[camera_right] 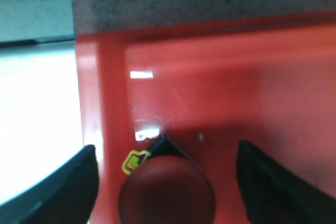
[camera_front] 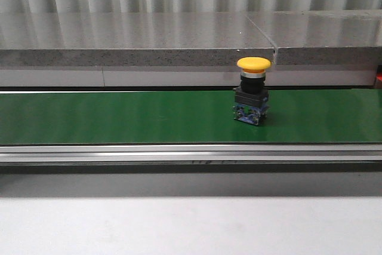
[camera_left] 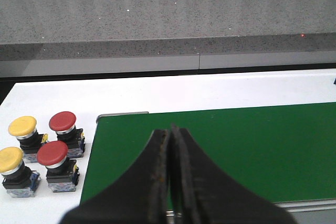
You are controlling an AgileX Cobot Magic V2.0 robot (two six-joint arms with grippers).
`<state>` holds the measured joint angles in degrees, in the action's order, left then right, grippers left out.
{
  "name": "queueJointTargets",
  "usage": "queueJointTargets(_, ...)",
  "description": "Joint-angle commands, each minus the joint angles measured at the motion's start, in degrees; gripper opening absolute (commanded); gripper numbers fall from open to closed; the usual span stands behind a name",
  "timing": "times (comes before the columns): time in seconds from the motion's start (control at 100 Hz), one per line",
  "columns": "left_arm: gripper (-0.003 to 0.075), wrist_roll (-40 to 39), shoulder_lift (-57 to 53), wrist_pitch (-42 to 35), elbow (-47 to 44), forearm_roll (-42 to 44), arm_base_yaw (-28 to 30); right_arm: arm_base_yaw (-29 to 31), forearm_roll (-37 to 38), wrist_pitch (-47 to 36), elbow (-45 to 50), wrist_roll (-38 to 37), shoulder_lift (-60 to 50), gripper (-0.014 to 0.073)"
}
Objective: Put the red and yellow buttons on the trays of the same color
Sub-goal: 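Grasp the yellow button off the belt with the right gripper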
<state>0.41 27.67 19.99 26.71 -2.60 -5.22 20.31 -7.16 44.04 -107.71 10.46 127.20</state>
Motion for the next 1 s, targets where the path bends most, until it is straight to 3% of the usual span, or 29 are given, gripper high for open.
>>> queueJointTargets(0.0,-0.002,-0.41,0.19,-4.13,1.68,-0.48,0.05,0.5,0.04,0.45,-4.04,0.43,-3.86,0.0582)
queueJointTargets(0.19,-0.002,-0.41,0.19,-4.13,1.68,-0.48,0.05,0.5,0.04,7.37,-9.59,0.43,-4.85,0.0582)
queueJointTargets(0.54,-0.002,-0.41,0.19,-4.13,1.68,-0.48,0.05,-0.94,0.04,15.8,-8.61,3.4,-13.51,0.0582)
queueJointTargets(0.75,-0.002,-0.41,0.19,-4.13,1.68,-0.48,0.05,-3.83,0.04,17.57,0.21,4.62,-21.82,0.0582)
queueJointTargets(0.99,-0.002,-0.41,0.19,-4.13,1.68,-0.48,0.05,-7.94,0.04,17.45,16.87,4.66,-32.82,0.0582)
